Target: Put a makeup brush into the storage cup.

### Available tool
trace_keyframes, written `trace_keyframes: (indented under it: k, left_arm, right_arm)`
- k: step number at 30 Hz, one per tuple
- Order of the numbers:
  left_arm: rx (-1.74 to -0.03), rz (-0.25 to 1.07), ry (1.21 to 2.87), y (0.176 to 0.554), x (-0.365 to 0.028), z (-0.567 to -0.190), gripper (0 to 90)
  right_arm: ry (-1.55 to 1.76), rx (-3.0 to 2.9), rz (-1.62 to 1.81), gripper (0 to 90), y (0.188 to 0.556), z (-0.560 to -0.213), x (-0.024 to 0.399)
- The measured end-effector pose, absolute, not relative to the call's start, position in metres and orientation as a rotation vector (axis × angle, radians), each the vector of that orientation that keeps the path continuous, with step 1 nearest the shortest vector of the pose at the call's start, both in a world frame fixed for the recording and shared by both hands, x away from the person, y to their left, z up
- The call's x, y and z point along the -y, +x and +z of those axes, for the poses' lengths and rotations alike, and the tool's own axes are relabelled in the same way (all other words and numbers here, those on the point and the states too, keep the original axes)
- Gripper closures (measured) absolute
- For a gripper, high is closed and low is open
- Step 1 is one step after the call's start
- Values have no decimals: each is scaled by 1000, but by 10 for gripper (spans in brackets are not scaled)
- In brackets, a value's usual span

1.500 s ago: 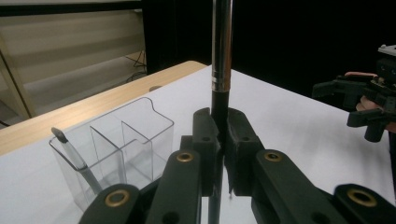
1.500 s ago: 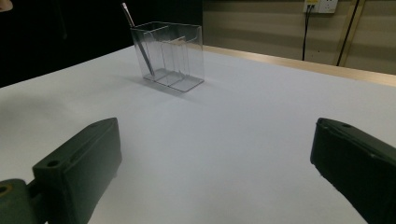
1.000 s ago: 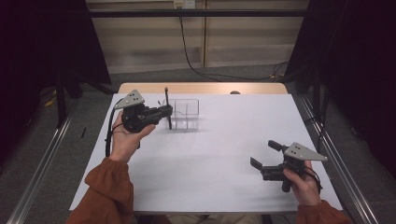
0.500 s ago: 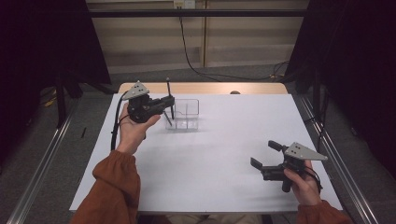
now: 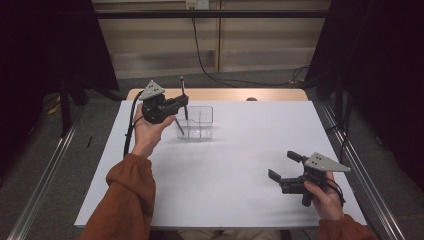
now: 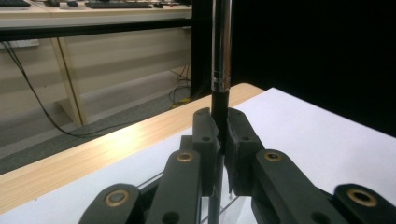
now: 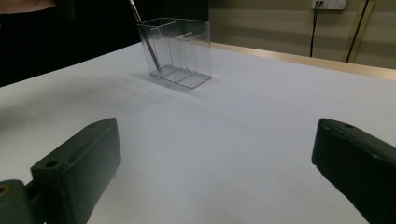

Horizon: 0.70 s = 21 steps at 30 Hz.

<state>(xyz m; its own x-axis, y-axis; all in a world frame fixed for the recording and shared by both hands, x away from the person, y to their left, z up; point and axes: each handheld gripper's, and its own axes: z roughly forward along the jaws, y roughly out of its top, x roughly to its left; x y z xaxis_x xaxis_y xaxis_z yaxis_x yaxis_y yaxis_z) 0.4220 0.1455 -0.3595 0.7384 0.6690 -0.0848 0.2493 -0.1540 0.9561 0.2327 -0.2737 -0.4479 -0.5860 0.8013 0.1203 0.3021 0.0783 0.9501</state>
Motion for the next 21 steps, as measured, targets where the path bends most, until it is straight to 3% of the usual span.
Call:
trace_keyframes:
  k: [21]
  left_arm:
    - [-778, 465, 1762, 439, -142, -376, 841]
  right_arm:
    - [1090, -1932, 1525, 5, 233, -449, 274]
